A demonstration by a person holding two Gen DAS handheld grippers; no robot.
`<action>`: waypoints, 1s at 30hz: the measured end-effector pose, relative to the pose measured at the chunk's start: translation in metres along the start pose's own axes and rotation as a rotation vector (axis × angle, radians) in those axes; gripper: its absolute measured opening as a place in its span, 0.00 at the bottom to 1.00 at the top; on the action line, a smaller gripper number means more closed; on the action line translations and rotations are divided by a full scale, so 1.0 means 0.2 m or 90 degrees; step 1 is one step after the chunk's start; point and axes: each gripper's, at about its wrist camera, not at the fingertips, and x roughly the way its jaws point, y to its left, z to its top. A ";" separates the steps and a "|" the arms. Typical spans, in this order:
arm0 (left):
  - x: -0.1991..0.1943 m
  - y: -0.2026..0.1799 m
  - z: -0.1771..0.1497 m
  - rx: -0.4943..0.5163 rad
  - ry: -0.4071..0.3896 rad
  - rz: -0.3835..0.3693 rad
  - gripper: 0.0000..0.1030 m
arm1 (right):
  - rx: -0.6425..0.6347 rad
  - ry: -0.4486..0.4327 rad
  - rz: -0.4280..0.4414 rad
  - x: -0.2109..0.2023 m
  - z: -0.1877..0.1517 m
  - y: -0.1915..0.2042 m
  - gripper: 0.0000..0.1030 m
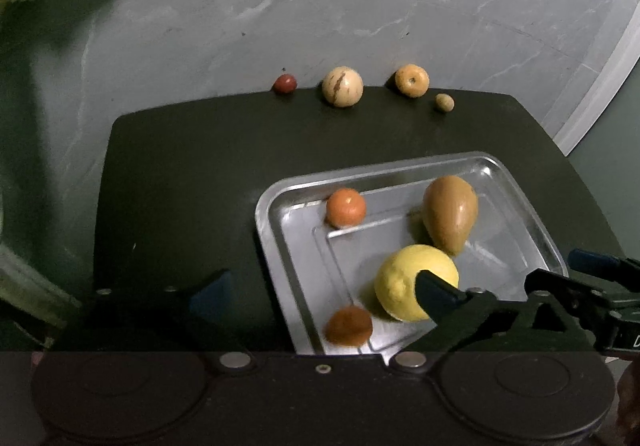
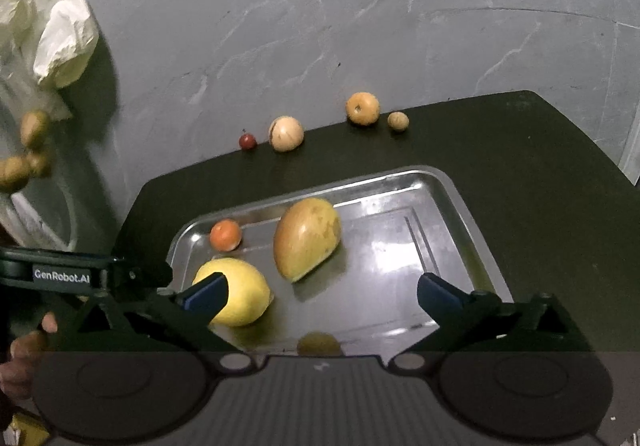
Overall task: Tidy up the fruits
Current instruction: 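Carry both fruits over the tray and open both tools to release them, then lift both open tools away from the tray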
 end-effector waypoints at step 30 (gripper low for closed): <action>-0.50 -0.38 -0.54 -0.046 -0.001 0.145 0.99 | -0.087 0.045 0.101 -0.32 -0.39 -0.10 1.00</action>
